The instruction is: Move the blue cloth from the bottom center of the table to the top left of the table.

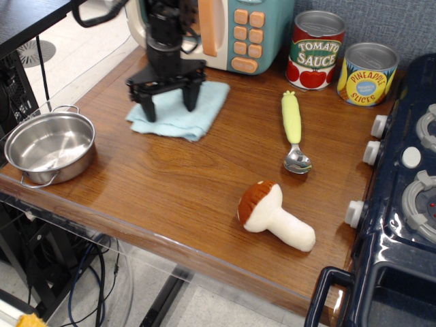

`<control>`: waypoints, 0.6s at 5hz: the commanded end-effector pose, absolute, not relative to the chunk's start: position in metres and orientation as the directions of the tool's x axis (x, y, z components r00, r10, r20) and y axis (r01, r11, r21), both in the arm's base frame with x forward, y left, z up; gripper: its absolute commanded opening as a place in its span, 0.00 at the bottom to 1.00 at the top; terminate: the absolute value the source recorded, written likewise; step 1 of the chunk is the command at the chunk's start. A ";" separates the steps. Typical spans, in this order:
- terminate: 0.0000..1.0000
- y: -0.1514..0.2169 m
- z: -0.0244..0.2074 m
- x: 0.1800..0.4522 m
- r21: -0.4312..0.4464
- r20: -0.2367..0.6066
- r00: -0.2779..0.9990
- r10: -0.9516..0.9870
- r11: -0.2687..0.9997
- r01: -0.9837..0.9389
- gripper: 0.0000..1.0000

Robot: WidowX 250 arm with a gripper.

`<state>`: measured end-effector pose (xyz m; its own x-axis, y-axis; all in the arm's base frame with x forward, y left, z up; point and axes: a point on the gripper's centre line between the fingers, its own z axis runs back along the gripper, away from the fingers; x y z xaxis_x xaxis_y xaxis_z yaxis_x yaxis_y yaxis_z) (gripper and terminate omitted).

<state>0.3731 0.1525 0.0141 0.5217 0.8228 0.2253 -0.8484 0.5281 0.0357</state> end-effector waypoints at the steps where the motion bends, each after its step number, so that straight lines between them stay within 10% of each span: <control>1: 0.00 0.217 0.029 0.368 0.010 0.254 0.366 0.895 0.376 -0.927 1.00; 3: 0.00 0.208 0.041 0.367 -0.011 0.236 0.389 0.890 0.403 -0.915 1.00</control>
